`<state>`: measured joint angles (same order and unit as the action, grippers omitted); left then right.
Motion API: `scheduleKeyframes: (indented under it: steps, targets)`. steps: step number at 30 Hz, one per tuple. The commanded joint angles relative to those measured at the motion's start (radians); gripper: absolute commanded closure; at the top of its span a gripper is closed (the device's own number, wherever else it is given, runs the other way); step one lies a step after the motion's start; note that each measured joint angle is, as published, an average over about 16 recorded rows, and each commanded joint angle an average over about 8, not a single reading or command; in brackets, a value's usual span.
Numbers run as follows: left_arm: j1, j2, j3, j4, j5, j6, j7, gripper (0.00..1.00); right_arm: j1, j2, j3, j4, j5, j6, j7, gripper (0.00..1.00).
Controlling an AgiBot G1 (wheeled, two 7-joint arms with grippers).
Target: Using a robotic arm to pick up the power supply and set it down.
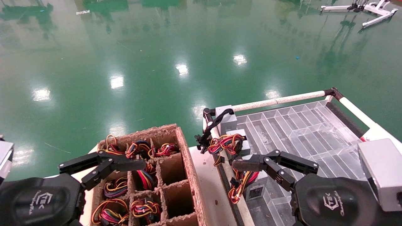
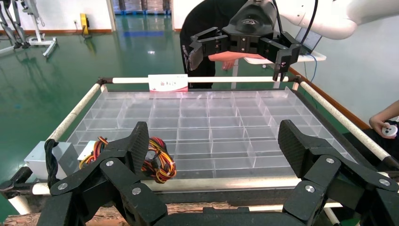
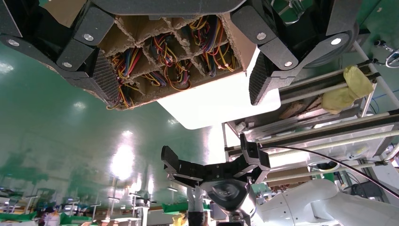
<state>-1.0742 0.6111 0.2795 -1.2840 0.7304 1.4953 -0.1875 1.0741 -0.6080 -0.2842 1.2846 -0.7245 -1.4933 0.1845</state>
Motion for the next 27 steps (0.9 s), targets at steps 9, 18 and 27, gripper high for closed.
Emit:
scheduleKeyframes:
  steps: [9,18,27]
  targets:
    - [0.000,0.000,0.000,0.000,0.000,0.000,0.000,0.36,0.000,0.000,0.000,0.000,0.000,0.000,0.000,0.00]
    - [0.000,0.000,0.000,0.000,0.000,0.000,0.000,1.00,0.000,0.000,0.000,0.000,0.000,0.000,0.000,0.00]
    - [0.000,0.000,0.000,0.000,0.000,0.000,0.000,1.00,0.000,0.000,0.000,0.000,0.000,0.000,0.000,0.00]
